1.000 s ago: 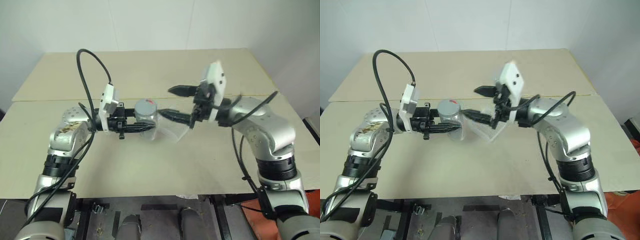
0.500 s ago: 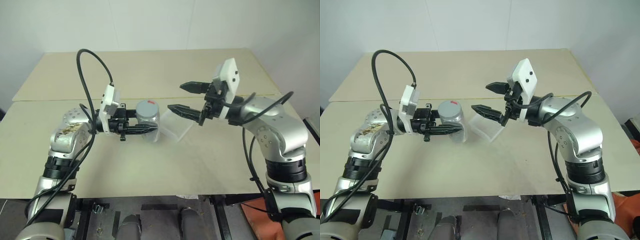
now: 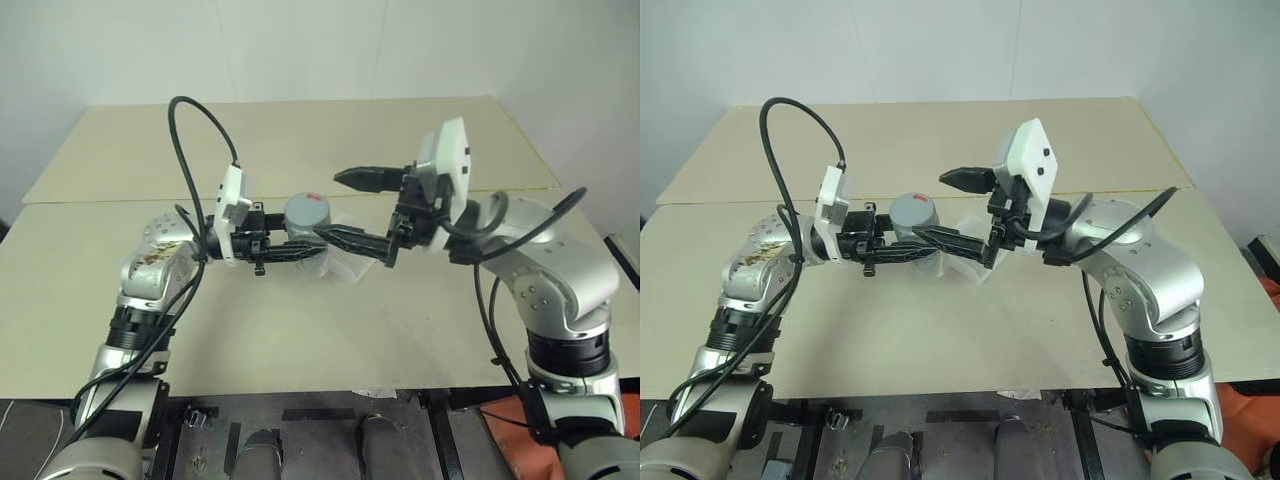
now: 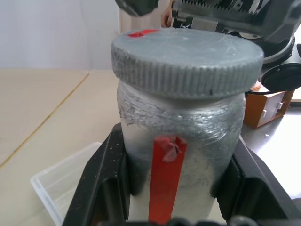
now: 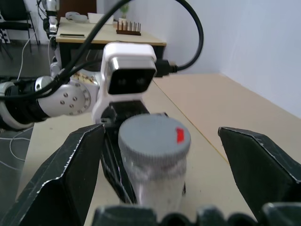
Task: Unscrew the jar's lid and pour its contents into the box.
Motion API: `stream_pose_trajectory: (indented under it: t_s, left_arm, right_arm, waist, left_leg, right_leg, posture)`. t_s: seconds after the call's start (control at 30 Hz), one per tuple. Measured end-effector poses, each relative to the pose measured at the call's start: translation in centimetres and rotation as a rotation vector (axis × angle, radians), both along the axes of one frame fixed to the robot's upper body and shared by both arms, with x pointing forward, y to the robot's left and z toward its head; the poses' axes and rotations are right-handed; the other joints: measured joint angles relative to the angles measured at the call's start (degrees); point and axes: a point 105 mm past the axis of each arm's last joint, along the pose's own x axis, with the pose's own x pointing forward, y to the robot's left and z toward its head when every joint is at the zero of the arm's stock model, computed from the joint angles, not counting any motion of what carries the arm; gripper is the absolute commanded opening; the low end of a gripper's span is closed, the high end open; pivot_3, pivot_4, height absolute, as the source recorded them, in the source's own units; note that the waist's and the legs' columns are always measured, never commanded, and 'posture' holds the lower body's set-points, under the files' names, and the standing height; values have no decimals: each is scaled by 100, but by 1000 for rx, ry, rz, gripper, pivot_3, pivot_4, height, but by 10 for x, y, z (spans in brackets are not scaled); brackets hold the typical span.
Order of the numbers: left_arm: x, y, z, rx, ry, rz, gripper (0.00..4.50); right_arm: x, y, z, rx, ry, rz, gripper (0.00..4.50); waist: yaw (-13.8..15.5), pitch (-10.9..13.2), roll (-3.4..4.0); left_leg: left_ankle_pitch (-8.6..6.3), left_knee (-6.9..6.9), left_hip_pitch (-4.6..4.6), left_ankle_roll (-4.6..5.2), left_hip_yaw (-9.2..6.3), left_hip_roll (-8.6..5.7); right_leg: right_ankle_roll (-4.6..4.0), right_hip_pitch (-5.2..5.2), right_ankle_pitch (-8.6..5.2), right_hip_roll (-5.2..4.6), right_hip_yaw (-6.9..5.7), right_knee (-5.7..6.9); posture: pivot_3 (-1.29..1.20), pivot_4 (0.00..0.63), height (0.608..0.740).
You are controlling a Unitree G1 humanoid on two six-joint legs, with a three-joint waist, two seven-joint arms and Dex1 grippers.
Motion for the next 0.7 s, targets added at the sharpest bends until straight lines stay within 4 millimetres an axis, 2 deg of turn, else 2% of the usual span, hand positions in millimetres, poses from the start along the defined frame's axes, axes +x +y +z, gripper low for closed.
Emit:
stream_pose_trajectory:
  t_s: [0.3, 0.7]
  left_arm:
    - [-1, 0, -1, 9, 2, -13, 1921]
    - [-3, 1, 0, 17, -4, -14, 1921]
  right_arm:
    - [4, 24, -8, -4, 36, 37, 4476]
    - [18, 29, -13, -15, 61, -3, 4476]
  waist:
    - [32, 0, 1]
    - [25, 1, 2]
  left_leg:
    - [0, 1, -7, -1, -3, 0]
    - [0, 0, -5, -1, -3, 0]
  right_leg:
    - [0, 0, 0, 0, -3, 4]
    - [0, -1, 0, 0, -2, 5]
  posture:
    - [0, 150, 740]
    - [0, 150, 740]
